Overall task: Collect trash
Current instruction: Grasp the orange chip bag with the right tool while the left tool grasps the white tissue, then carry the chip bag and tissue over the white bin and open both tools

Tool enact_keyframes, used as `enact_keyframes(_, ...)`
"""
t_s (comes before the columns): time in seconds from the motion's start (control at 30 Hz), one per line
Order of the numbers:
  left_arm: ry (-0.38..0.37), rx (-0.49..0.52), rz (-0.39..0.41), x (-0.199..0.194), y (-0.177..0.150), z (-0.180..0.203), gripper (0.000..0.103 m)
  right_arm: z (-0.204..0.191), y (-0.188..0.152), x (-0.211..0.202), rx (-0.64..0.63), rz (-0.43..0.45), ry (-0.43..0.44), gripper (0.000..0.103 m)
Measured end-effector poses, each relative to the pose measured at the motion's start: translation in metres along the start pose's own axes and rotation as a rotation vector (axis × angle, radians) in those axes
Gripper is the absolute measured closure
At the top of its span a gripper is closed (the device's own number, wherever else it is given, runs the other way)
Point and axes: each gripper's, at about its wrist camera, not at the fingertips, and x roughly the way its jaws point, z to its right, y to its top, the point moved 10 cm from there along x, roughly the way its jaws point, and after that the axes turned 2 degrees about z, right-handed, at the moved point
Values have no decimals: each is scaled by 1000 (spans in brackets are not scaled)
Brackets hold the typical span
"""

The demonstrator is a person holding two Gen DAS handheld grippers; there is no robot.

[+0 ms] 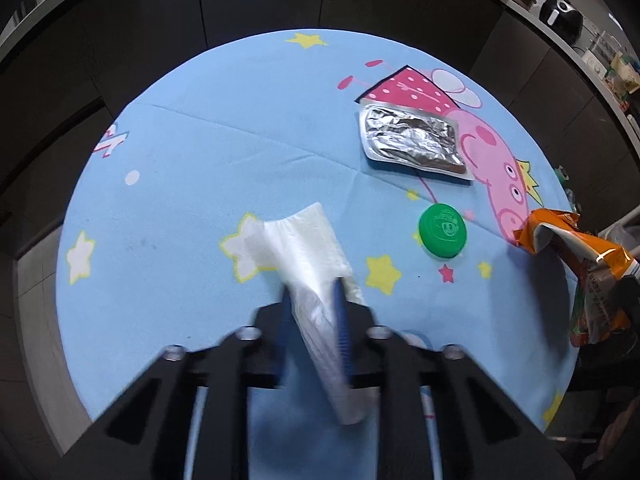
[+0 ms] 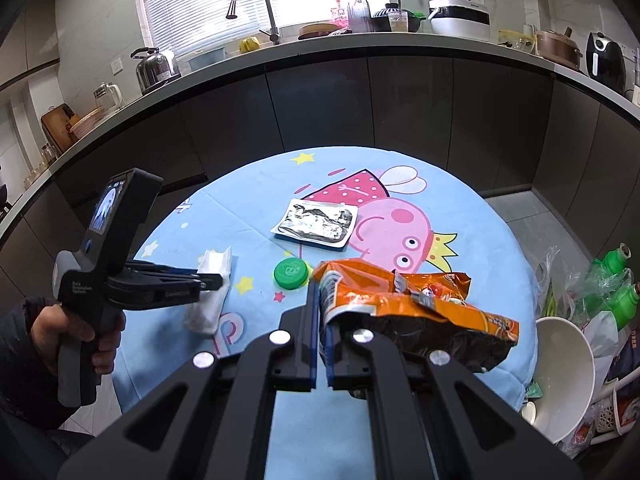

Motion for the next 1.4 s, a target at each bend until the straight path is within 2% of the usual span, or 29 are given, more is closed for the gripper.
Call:
enact_keyframes(0.07, 14, 5, 11, -4, 2, -2, 100, -3, 1, -2, -5, 6, 9, 99)
enact_keyframes(0.2, 6, 6, 45, -21, 5, -2, 100, -5, 5, -8, -6, 27, 18, 99)
enact_keyframes(0.4, -59, -4, 100, -52, 14, 9, 100, -2, 14, -25, -3, 77, 2, 99)
enact_keyframes(0.53, -85, 30, 144, -73, 23, 27, 100, 2, 21, -40, 1, 112, -14, 99)
enact_keyframes(0.93, -156, 188, 225, -111, 37, 107, 100, 37, 27, -82, 35, 193, -92, 99)
enact_keyframes(1.4, -223, 341, 235, -113, 43, 203, 100, 110, 7, -121, 150, 244, -195, 99)
